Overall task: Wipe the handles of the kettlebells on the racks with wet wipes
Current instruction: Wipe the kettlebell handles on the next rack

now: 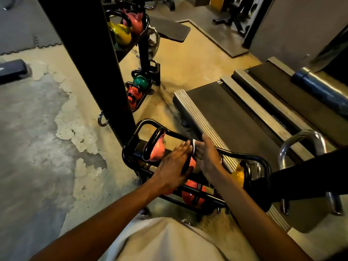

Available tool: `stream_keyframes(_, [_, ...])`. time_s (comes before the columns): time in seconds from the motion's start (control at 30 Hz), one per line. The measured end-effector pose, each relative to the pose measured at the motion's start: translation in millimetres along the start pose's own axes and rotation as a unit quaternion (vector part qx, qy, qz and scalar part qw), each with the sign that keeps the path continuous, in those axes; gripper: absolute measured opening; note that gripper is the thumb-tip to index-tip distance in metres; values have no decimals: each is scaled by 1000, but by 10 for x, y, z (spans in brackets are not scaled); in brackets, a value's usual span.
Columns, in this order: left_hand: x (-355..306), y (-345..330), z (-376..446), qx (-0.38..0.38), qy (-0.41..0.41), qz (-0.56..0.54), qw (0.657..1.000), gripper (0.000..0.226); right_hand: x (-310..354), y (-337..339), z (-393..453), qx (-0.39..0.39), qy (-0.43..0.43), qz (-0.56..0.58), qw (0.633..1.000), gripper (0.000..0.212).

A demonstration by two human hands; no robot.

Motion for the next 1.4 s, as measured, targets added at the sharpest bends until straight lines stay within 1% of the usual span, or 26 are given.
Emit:
stream_keyframes(0.07, [29, -40, 3, -3, 2, 6, 1000, 81, 174, -28, -61, 26, -43, 14, 999, 73])
stream_keyframes(0.13, [28, -64, 11, 1, 7, 8, 1000, 82, 278, -70, -54, 31, -39, -10, 999, 81])
stream_keyframes(0.23, [-10, -41, 21, 0, -1, 1, 1000, 83, 200, -115, -75, 48, -4, -80, 996, 90])
stream_keyframes(0.33, [14, -22, -13, -3, -9, 5, 1000, 81, 25, -73, -96, 57, 40, -145, 987, 106])
stream_keyframes(0.43, [29, -30, -8, 0, -4, 6, 1000, 80, 73, -64, -52, 53, 83, -180, 979, 128])
stream_keyframes(0.47, [29, -32, 6, 0, -2, 2, 1000, 80, 100, -68, -9, 55, 96, -186, 976, 130])
stream_keyframes(0.5, [28, -28, 16, -1, 0, -5, 1000, 80, 120, -70, 37, 56, 102, -188, 975, 127])
stream_keyframes(0.57, [34, -22, 34, 4, -3, -10, 1000, 79, 108, -38, 222, 62, 103, -187, 975, 109])
stream_keyframes(0.63, [17, 3, 32, 4, -18, 16, 1000, 78, 133, 5, 313, 77, 128, -214, 965, 98])
stream_keyframes(0.73, [-85, 15, -54, -6, -66, 54, 996, 74, 226, 49, 253, 92, 168, -265, 945, 94])
stream_keyframes(0.77, [-119, -8, -108, 4, -74, 59, 995, 72, 265, 55, 245, 98, 178, -263, 943, 93])
stream_keyframes(0.83, [-136, -53, -218, 30, -74, 60, 995, 71, 348, 66, 282, 83, 200, -272, 938, 91])
stream_keyframes(0.9, [-91, -87, -289, 46, -72, 53, 995, 72, 409, 47, 317, 68, 233, -330, 912, 84])
stream_keyframes(0.93, [-71, -80, -309, 51, -69, 47, 995, 71, 424, 17, 291, 79, 254, -365, 892, 79])
stream_keyframes(1.0, [-32, -72, -326, 55, -60, 37, 996, 69, 406, -51, 213, 129, 285, -426, 849, 77])
stream_keyframes(1.07, [-16, -91, -340, 49, -54, 34, 997, 72, 373, -83, 154, 166, 310, -476, 807, 84])
stream_keyframes(1.1, [-14, -111, -339, 50, -53, 37, 997, 73, 369, -82, 158, 171, 331, -488, 789, 86])
stream_keyframes(1.17, [3, -165, -338, 53, -50, 42, 996, 70, 395, -63, 219, 158, 366, -494, 773, 86])
stream_keyframes(1.23, [-9, -175, -334, 55, -47, 49, 996, 67, 429, -63, 256, 155, 392, -502, 755, 82])
stream_keyframes(1.33, [-31, -139, -355, 72, -31, 62, 995, 56, 410, -87, 202, 196, 435, -536, 697, 68])
stream_keyframes(1.4, [-50, -135, -374, 45, -61, 85, 994, 58, 406, -79, 150, 225, 435, -554, 674, 62])
Point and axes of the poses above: each hand's wrist, its own z-axis towards the middle knuckle, its own y-axis out of the back of the hand, x = y × z, the point moved 2 cm from there along z, towards the middle knuckle, and after that the axes turned 8 degrees about -x, right-handed, at the moved point
